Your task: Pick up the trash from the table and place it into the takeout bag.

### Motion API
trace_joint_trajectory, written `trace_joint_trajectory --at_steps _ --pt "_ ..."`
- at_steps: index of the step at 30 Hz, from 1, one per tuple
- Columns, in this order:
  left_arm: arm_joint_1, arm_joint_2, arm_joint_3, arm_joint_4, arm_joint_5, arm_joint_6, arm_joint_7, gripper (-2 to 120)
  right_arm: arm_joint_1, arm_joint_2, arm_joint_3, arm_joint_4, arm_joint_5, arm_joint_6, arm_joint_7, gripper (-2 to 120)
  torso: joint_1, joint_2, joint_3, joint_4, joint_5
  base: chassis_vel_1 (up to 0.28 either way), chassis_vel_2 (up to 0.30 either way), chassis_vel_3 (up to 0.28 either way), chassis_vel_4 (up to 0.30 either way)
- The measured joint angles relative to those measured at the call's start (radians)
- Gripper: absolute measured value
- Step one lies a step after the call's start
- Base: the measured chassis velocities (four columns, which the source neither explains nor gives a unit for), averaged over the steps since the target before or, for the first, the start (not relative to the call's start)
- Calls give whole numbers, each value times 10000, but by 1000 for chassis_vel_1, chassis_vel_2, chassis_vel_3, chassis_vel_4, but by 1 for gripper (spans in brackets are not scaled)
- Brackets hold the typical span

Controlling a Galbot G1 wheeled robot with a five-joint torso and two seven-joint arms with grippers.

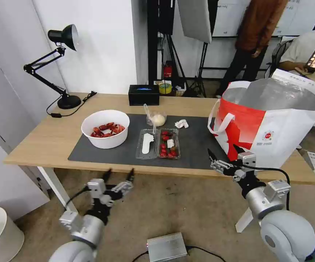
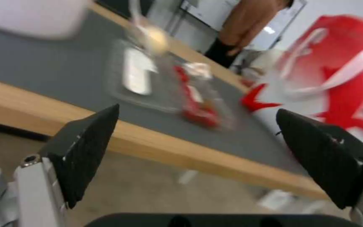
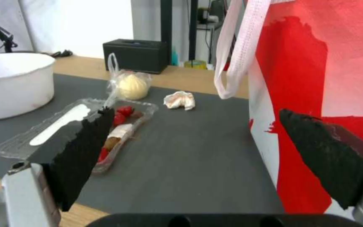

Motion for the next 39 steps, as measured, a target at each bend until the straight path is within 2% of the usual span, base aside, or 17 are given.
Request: trace_joint_trajectory --at_steps 1,4,6,8,9,10,11,13,14,16,19,27,32,36,38,39 --pt "0 0 0 0 0 0 0 100 0 0 0 0 0 0 0 99 0 0 0 0 0 0 0 0 0" --pt "-349 93 355 -110 -1214 327 -499 100 -6 35 12 0 -1 3 -10 99 0 0 0 0 0 0 0 0 0" --pt "-377 99 373 -119 -1314 347 -540 100 -6 39 12 -1 -1 4 -11 99 0 0 0 0 1 0 0 0 0" --pt "-593 163 492 -176 -2064 506 -919 100 -5 46 14 -2 -1 5 -18 99 0 0 0 0 1 0 0 0 0" --pt "-593 163 492 -176 -2064 506 -919 100 -5 46 14 -2 -1 5 -18 99 0 0 0 0 1 0 0 0 0" --pt "-1092 326 692 -215 -3470 737 -1732 100 -1 25 40 -3 21 7 -35 99 0 0 0 1 0 0 0 0 0" --pt "-1092 326 692 -215 -3470 737 -1732 100 -1 25 40 -3 21 7 -35 99 0 0 0 1 0 0 0 0 0" --pt "-1441 450 793 -158 -4121 810 -2156 100 3 -1 87 -3 98 8 -41 99 0 0 0 0 0 0 0 0 0" --pt "-1841 557 904 -22 -4751 848 -2592 100 19 -31 142 -5 185 8 -51 99 1 0 0 0 0 0 0 0 0" --pt "-1988 581 935 43 -4944 849 -2730 100 29 -38 157 -13 211 10 -55 99 1 0 -1 0 0 0 0 0 0" --pt "-2890 596 1175 562 -5786 850 -3462 100 73 -33 234 -88 287 20 -71 99 1 0 0 1 0 0 0 0 0" --pt "-4273 289 1875 1604 -6613 824 -4192 100 104 122 353 -298 261 22 -72 99 2 0 0 0 0 0 0 0 0" --pt "-4601 224 1979 1847 -6852 846 -4403 100 148 128 395 -371 251 22 -65 99 2 0 0 0 1 0 0 0 0" --pt "-4909 135 2089 2108 -7003 931 -4896 100 221 124 415 -456 244 20 -61 99 3 0 0 0 0 0 0 0 0" --pt "-5016 83 2128 2183 -7079 1046 -5329 100 248 117 418 -494 241 19 -60 99 2 0 0 0 1 0 0 0 0" --pt "-5016 83 2128 2183 -7079 1046 -5329 100 248 117 418 -494 241 19 -60 99 2 0 0 0 1 0 0 0 0"
